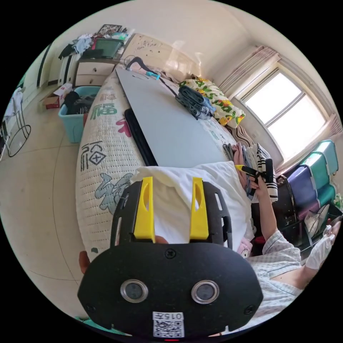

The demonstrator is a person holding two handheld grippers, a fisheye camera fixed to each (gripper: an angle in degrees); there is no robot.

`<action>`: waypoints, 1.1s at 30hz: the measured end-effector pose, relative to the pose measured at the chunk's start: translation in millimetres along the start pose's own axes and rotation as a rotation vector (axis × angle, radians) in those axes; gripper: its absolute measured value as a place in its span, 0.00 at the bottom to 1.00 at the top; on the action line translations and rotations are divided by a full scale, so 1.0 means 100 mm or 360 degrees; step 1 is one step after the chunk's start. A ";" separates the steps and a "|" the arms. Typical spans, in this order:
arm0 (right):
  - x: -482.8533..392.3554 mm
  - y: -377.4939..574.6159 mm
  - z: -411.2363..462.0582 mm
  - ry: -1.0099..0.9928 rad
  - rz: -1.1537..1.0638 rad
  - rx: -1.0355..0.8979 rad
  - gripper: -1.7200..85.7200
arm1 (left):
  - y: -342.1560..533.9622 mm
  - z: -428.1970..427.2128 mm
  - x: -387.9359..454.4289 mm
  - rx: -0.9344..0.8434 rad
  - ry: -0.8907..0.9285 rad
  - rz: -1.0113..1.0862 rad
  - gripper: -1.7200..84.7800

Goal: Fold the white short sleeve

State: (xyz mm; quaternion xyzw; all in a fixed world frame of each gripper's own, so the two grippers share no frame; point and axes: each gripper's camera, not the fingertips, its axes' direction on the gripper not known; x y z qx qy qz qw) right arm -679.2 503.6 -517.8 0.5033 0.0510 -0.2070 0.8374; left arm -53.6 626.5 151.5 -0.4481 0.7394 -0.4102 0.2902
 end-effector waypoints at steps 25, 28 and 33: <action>-0.58 0.17 0.65 0.0284 -0.0304 0.0157 0.14 | -0.56 -0.13 -0.39 0.0074 -0.0074 0.0081 0.11; -1.21 0.89 0.60 0.0001 -0.0706 0.0176 0.13 | -0.56 -0.10 -0.37 0.0068 -0.0043 0.0093 0.12; -2.23 2.06 1.05 -0.0447 -0.1268 0.0024 0.15 | -0.66 0.11 -0.29 0.0053 -0.0045 0.0064 0.12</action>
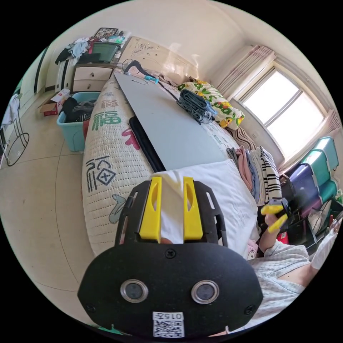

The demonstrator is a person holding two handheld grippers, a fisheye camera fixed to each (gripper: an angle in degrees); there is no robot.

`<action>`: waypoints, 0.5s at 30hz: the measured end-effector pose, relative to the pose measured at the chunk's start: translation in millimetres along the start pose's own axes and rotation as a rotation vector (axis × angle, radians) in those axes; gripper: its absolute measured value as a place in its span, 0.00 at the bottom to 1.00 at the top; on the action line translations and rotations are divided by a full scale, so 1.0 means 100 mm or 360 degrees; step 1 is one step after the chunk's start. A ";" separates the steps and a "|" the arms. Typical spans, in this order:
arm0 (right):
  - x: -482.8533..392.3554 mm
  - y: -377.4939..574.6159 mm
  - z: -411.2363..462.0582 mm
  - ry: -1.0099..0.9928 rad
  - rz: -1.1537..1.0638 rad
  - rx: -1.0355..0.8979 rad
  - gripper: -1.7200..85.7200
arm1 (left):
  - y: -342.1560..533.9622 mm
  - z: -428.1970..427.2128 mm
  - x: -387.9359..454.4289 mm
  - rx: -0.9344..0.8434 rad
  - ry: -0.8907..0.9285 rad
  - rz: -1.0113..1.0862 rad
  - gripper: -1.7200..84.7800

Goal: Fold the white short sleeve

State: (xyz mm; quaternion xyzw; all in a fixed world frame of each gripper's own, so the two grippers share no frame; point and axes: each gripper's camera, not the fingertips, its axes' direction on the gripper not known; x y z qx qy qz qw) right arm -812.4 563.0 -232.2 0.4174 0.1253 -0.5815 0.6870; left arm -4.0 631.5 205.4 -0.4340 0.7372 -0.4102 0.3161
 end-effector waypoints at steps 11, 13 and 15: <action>-0.70 0.79 0.81 0.0029 -0.0106 -0.0200 0.02 | -0.13 0.15 0.31 -0.0043 -0.0152 0.0081 0.03; -0.71 0.91 0.74 -0.0028 -0.0089 -0.0171 0.01 | -0.13 0.14 0.37 -0.0017 -0.0197 0.0105 0.02; -0.71 1.03 0.77 -0.0031 -0.0087 -0.0193 0.01 | -0.13 0.21 0.43 -0.0042 -0.0245 0.0132 0.02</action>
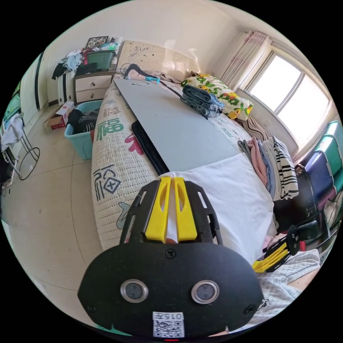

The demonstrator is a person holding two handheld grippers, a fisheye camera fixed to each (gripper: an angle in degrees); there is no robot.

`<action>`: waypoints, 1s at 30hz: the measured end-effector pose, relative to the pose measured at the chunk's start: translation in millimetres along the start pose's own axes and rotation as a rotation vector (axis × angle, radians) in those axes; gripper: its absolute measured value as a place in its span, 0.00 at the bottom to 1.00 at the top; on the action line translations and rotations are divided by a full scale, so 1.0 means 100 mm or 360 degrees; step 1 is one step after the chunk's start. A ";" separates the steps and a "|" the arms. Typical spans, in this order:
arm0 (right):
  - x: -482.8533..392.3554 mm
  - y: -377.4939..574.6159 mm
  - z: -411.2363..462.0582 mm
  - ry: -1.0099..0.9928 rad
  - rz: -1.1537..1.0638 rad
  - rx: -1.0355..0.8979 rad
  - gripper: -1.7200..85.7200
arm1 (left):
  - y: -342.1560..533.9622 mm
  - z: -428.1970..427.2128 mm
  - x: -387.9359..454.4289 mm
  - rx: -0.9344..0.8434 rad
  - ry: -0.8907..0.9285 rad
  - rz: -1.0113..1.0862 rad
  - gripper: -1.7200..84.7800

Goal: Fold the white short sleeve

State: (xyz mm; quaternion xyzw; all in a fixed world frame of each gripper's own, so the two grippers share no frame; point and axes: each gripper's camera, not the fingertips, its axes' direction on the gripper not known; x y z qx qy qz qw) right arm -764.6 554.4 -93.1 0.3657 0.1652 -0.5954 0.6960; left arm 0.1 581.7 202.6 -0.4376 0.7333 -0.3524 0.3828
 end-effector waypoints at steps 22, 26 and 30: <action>0.04 0.65 -0.04 0.0078 0.0149 0.0125 0.02 | -0.12 0.39 0.57 -0.0142 -0.0217 0.0112 0.03; 0.17 0.78 -0.24 -0.0011 0.0242 0.0236 0.02 | -0.13 0.42 0.71 -0.0142 -0.0289 0.0155 0.03; 0.33 1.01 -0.57 -0.0127 0.0315 0.0389 0.03 | -0.15 0.43 0.76 -0.0137 -0.0298 0.0151 0.04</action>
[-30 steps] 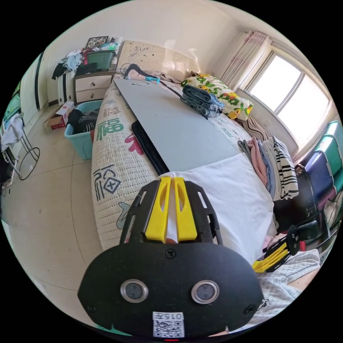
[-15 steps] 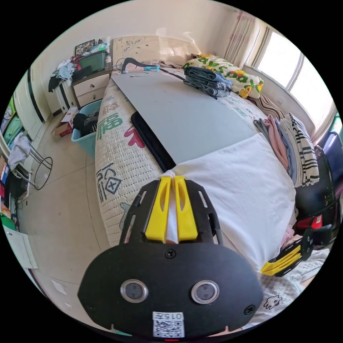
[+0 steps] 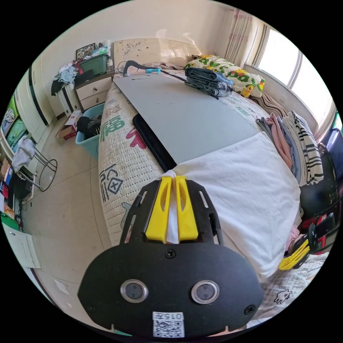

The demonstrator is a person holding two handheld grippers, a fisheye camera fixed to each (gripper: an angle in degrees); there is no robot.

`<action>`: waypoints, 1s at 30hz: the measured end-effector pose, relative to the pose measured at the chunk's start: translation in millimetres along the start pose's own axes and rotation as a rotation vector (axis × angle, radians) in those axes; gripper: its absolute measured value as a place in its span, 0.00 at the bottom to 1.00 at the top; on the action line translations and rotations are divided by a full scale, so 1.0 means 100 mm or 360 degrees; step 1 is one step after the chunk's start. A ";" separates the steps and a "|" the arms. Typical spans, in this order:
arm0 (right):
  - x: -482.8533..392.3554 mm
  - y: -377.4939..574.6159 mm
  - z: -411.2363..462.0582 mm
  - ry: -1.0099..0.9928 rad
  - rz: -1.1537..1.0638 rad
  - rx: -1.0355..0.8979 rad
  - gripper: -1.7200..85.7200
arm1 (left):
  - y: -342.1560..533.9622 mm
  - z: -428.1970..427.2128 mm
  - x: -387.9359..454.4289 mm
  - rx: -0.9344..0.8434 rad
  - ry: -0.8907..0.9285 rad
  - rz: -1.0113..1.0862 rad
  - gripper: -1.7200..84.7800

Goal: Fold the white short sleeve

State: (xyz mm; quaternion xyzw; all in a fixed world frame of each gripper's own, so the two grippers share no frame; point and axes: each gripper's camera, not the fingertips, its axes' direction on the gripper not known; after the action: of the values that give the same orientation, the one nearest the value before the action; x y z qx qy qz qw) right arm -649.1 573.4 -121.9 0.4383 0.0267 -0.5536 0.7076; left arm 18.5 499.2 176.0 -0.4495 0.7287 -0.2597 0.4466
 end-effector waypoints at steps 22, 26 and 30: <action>1.10 0.91 -2.23 0.0792 0.0871 0.0882 0.14 | -0.80 -0.51 1.85 0.0179 0.0570 0.0718 0.15; 1.25 0.82 -2.20 0.0899 0.0966 0.0759 0.17 | -1.40 0.06 2.68 0.0055 0.0568 0.0818 0.17; 1.35 0.83 -2.24 0.0969 0.1056 0.0771 0.17 | -1.88 0.60 3.25 -0.0066 0.0406 0.0824 0.18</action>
State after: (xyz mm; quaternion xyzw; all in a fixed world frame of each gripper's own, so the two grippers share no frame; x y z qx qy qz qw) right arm -430.1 616.3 -281.3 0.7160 -0.0382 -0.1366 0.6835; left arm 87.2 125.4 158.8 -0.2212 0.8746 -0.1764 0.3936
